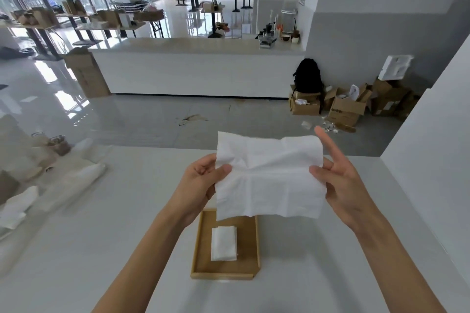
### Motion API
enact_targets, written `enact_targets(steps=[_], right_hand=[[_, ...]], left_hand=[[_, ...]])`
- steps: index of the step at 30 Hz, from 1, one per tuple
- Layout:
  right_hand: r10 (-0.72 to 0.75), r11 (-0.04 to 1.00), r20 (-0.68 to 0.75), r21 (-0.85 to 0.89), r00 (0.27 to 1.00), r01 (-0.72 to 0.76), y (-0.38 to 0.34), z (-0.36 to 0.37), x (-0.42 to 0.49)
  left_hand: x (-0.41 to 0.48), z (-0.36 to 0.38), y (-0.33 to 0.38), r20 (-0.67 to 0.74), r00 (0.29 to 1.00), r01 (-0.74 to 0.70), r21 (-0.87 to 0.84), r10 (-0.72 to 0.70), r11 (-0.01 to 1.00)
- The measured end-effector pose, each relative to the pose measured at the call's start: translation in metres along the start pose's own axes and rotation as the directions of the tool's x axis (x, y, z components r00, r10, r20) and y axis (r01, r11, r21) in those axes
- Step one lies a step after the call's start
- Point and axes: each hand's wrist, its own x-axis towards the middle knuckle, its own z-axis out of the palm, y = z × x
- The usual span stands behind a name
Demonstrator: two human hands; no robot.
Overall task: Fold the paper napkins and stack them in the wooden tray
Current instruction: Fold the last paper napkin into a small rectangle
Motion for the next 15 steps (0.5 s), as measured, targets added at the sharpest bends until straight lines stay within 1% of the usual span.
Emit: enact_targets(steps=[5, 9, 12, 15], right_hand=[[-0.227, 0.973, 0.066, -0.021, 0.972, 0.229, -0.023, 0.011, 0.014], [-0.376, 0.922, 0.012, -0.089, 0.926, 0.376, -0.041, 0.022, 0.026], [-0.475, 0.861, 0.008, -0.203, 0.88, 0.467, -0.052, 0.027, 0.032], [-0.517, 0.829, 0.009, -0.242, 0.856, 0.504, -0.06, 0.028, 0.038]], left_hand=[[0.007, 0.003, 0.022, 0.001, 0.989, -0.147, 0.045, 0.148, 0.988], [0.016, 0.004, 0.046, 0.057, 0.964, -0.262, 0.029, 0.26, 0.965], [0.026, 0.004, 0.06, 0.035, 0.939, -0.342, 0.056, 0.341, 0.938], [0.034, 0.003, 0.073, 0.015, 0.896, -0.442, 0.098, 0.443, 0.892]])
